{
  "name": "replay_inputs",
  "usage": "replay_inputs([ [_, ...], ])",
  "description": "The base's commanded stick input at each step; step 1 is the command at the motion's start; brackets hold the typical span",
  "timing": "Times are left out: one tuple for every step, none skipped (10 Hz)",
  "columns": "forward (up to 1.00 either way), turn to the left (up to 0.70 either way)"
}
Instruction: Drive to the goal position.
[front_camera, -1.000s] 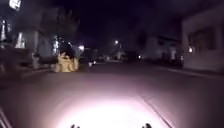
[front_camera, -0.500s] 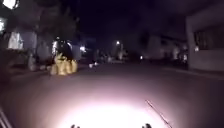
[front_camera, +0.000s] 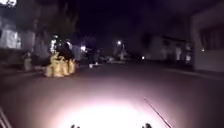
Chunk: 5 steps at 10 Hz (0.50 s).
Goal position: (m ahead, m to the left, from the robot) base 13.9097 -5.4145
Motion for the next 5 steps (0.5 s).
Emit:
replay_inputs([
  [0.85, 0.00],
  [0.85, 0.00],
  [0.85, 0.00],
  [0.85, 0.00],
  [0.85, -0.22],
])
